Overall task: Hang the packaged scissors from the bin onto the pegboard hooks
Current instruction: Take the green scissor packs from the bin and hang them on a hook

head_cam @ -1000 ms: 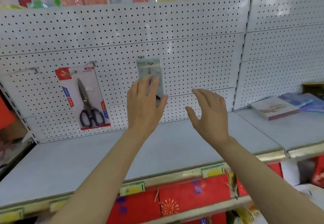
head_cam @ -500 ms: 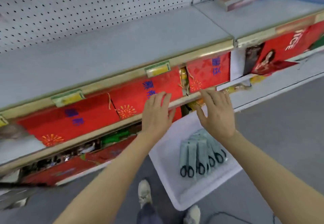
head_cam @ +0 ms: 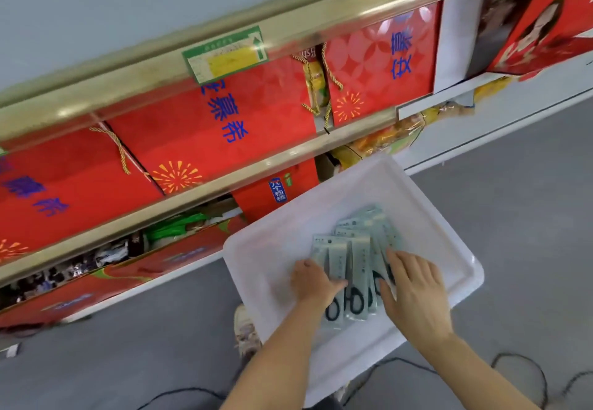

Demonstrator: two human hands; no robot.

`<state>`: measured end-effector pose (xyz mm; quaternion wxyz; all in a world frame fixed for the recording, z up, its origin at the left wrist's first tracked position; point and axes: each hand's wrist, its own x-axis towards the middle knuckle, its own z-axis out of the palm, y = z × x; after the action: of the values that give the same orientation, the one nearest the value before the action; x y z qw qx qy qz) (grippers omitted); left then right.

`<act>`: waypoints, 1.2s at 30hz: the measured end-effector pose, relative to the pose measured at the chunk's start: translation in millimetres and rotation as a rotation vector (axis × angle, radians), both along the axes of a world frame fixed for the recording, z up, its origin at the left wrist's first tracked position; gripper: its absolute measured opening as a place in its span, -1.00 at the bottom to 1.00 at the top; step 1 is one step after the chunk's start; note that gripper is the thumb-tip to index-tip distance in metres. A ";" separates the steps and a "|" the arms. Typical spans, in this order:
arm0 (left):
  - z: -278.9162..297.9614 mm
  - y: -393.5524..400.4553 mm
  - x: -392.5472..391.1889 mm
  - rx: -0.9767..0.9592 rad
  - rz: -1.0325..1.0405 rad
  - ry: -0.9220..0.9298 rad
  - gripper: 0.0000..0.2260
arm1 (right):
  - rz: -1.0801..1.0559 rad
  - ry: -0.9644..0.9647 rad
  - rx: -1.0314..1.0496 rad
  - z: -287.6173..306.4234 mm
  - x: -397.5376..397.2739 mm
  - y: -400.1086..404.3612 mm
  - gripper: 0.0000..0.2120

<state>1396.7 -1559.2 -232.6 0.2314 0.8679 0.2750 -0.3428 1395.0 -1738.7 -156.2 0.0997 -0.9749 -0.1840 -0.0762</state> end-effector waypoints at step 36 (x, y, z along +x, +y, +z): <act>82.6 67.1 -6.1 -0.632 0.400 -0.653 -0.33 | -0.605 0.621 0.378 -29.8 27.0 57.1 -0.23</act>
<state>1390.5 -1492.0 -150.0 0.6186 0.7476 0.2320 -0.0683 1422.0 -1681.6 -186.0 0.2991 -0.9261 0.1637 0.1611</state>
